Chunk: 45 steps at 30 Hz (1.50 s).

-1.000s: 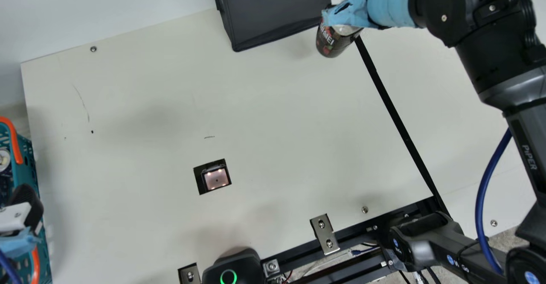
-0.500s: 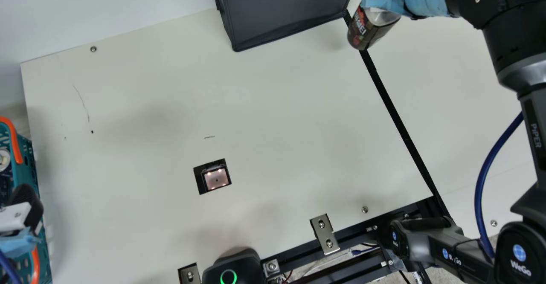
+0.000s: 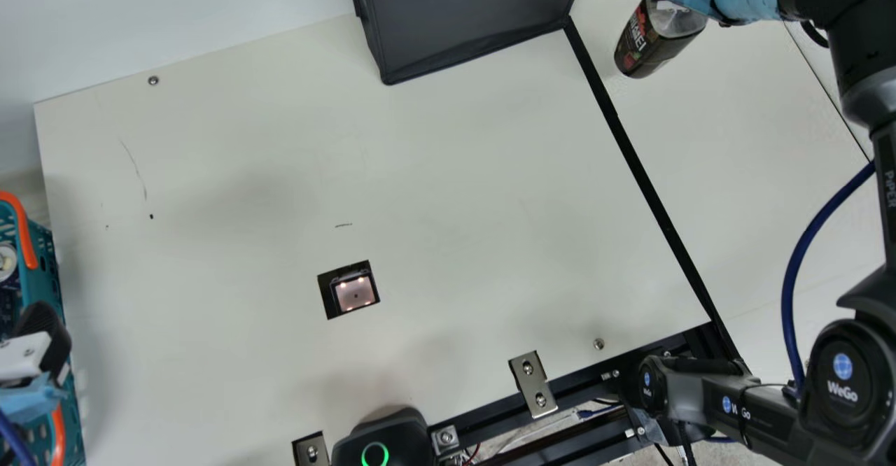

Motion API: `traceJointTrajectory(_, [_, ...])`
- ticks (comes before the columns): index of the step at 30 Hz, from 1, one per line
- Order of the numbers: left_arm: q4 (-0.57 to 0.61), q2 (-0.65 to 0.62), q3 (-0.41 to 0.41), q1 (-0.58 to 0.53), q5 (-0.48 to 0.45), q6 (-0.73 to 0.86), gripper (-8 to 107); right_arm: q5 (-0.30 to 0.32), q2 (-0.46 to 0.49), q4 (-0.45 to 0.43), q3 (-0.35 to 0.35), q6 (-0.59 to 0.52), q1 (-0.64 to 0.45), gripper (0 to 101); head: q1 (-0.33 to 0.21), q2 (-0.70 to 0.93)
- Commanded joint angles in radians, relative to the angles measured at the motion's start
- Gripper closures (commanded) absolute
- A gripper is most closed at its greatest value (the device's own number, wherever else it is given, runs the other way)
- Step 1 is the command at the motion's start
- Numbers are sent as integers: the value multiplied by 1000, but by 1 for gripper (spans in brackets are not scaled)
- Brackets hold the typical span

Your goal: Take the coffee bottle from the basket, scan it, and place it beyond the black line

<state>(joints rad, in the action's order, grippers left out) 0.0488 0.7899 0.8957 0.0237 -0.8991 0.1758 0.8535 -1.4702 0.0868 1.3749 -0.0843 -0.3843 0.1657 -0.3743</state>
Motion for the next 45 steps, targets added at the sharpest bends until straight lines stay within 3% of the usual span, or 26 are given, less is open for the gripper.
traceJointTrajectory(1, [0,0,0,0,0,0,9,-5,-5,-1,-7,0,-10,101,-27,-2])
traceJointTrajectory(12, [0,0,0,0,0,0,9,-61,-37,-5,-55,4,-32,101,-27,-2])
traceJointTrajectory(32, [0,0,0,0,0,0,9,-111,-72,-44,-79,58,-15,101,-27,-2])
traceJointTrajectory(45, [0,0,0,0,0,0,9,-134,-72,-47,-103,78,-15,60,-27,-2])
